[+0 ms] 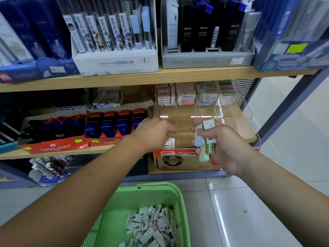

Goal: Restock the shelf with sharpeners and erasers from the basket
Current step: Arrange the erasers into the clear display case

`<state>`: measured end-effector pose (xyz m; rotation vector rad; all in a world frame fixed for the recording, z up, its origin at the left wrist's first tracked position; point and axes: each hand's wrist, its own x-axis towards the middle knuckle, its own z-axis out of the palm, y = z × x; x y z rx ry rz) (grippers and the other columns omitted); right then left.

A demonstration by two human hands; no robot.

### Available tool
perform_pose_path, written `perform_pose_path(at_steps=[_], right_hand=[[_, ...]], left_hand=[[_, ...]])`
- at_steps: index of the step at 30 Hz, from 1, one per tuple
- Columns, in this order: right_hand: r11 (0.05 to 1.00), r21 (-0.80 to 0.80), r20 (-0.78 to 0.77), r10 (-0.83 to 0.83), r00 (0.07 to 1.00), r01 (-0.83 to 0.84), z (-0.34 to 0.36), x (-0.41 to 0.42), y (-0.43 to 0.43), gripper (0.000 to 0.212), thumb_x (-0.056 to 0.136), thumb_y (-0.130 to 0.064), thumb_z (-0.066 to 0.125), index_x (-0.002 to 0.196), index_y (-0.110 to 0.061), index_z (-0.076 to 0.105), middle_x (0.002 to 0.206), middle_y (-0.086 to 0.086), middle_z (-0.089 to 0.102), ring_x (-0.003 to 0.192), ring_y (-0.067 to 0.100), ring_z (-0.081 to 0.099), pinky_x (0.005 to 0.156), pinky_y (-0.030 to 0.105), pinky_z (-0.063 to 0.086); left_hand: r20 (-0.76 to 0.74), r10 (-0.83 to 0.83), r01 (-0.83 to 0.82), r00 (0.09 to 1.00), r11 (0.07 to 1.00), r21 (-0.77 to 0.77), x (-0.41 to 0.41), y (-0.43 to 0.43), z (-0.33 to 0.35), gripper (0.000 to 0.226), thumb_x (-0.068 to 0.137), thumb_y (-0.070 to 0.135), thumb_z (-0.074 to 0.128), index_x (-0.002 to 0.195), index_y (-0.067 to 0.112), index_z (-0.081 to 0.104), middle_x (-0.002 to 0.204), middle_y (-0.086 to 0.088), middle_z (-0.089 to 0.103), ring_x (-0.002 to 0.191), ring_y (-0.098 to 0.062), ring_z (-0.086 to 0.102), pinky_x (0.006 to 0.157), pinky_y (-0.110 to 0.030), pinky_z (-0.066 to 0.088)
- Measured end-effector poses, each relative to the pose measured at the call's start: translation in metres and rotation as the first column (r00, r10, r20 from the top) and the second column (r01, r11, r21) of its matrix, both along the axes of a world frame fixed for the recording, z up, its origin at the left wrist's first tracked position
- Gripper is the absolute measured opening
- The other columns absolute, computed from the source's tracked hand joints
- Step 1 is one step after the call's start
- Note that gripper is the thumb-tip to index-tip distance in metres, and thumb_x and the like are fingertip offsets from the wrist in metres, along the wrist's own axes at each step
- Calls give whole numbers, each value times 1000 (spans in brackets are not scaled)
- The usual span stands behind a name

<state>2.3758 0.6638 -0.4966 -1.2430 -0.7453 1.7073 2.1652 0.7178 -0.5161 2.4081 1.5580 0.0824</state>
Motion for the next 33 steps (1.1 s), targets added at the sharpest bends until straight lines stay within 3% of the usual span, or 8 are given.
perform_pose_path(at_steps=[3,7,11,16,22,25,29,33], right_hand=[[999,-38,-75,9,997,-12,2,-1,-1,36,95,0,52,124,-10,70,113,13,67,79,28,66,60,37,53],[997,-69,-166,24,986,-35,5,-4,-1,41,92,-7,46,127,-4,66,111,18,69,76,30,65,60,37,50],[994,-63,-154,81,985,-92,5,-12,0,42,93,-11,48,128,7,62,104,22,65,72,28,64,57,36,50],[992,-18,-101,124,987,-126,8,-20,-2,26,99,-6,48,120,-3,63,108,18,75,77,25,68,62,38,54],[999,16,20,-47,999,47,3,-17,3,32,97,-3,58,128,-7,64,119,19,75,96,34,75,60,37,52],[994,39,55,-101,993,99,6,-7,4,31,96,-2,54,123,-11,66,104,12,74,74,24,69,56,34,46],[997,45,-87,-66,994,70,11,6,-2,36,96,-2,46,127,-3,64,92,13,67,65,24,58,55,34,40],[994,53,-147,-86,985,95,15,21,-6,33,95,-1,42,119,-3,65,88,13,65,64,25,57,55,34,40]], left_hand=[[36,3,-2,999,1000,-18,-4,-3,8,36,104,15,55,136,30,65,131,5,69,116,-15,64,98,-38,56],[226,56,-124,972,946,299,-6,-16,24,27,102,22,57,124,28,71,112,10,74,100,-11,68,87,-38,58],[617,232,-87,752,963,-257,13,-40,39,21,95,47,69,111,35,75,100,10,72,91,-4,67,83,-31,59],[745,296,75,597,905,-419,15,-51,34,38,86,17,83,121,16,71,106,-14,70,81,-20,77,78,-27,61],[723,338,-49,603,920,-390,5,-35,29,42,85,8,82,122,22,69,101,2,73,89,-8,72,82,-24,60],[623,198,-54,757,969,-242,8,-28,26,33,86,13,80,113,29,71,98,13,68,86,-2,68,79,-28,60],[444,105,-31,890,985,-171,28,-23,21,45,85,19,82,125,33,68,97,14,64,83,-5,63,74,-28,55],[317,82,-66,945,996,-63,41,-19,19,22,81,25,86,95,37,73,86,15,64,82,-3,61,68,-27,51]])
